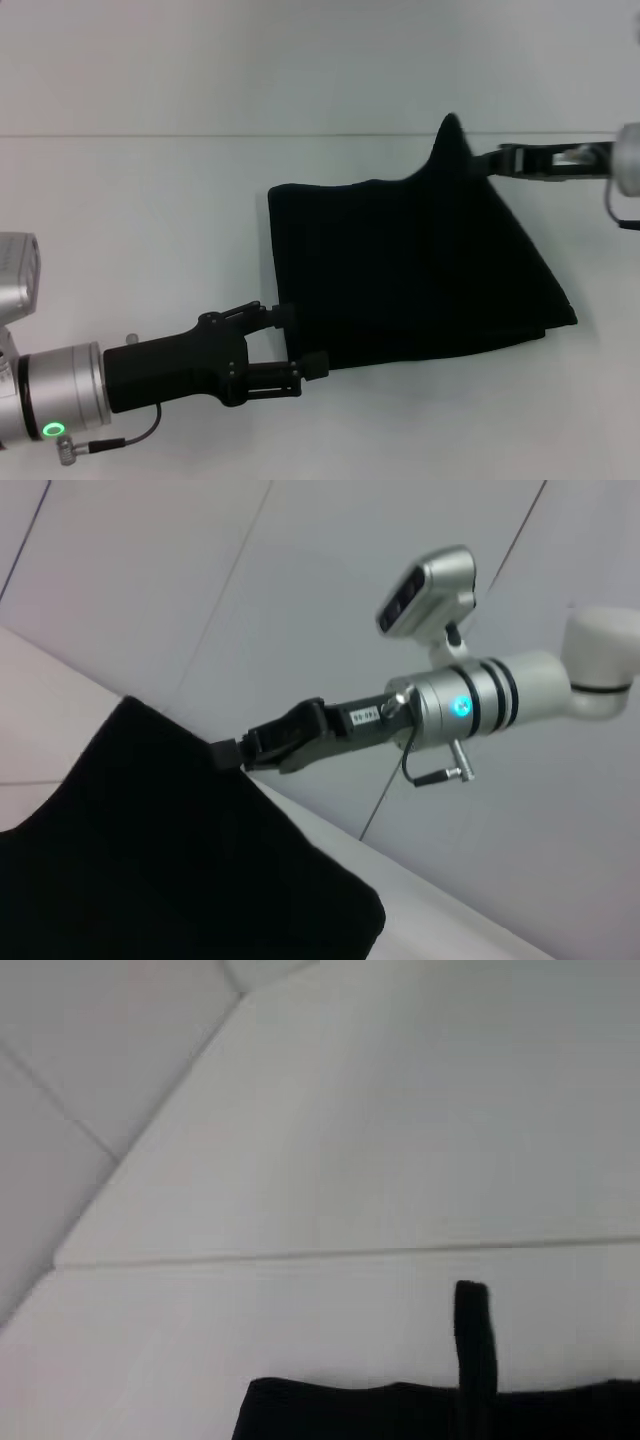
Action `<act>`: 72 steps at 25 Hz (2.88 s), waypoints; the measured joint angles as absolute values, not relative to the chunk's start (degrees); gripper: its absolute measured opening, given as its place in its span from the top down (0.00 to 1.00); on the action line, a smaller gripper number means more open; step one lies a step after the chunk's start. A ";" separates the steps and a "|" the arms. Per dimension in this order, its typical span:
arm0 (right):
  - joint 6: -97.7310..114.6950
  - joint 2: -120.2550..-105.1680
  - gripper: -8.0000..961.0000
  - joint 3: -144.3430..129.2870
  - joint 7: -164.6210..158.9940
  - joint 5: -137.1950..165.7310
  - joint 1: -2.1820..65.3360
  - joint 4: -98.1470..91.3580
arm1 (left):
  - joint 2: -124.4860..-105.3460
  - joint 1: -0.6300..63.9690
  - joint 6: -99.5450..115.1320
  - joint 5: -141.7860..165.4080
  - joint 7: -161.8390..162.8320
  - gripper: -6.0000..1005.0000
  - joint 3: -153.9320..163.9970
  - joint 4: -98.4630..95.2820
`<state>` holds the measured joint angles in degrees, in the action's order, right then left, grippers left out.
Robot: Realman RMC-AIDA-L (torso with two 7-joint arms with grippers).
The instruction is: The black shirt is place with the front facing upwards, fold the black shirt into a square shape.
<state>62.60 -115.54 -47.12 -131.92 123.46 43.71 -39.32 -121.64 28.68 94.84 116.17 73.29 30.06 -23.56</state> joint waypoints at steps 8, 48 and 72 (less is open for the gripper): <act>57.64 -115.27 0.98 -45.88 -130.03 122.15 41.54 -34.20 | -121.64 29.26 94.75 116.25 73.60 0.05 30.06 -23.55; 62.57 -116.17 0.43 -32.99 -92.61 101.77 28.40 -29.55 | -120.84 30.55 94.43 116.02 81.34 0.06 29.69 -22.72; 65.95 -119.53 0.02 -30.42 -69.67 103.22 22.66 -19.89 | -120.43 32.26 94.04 114.53 87.55 0.05 29.52 -22.67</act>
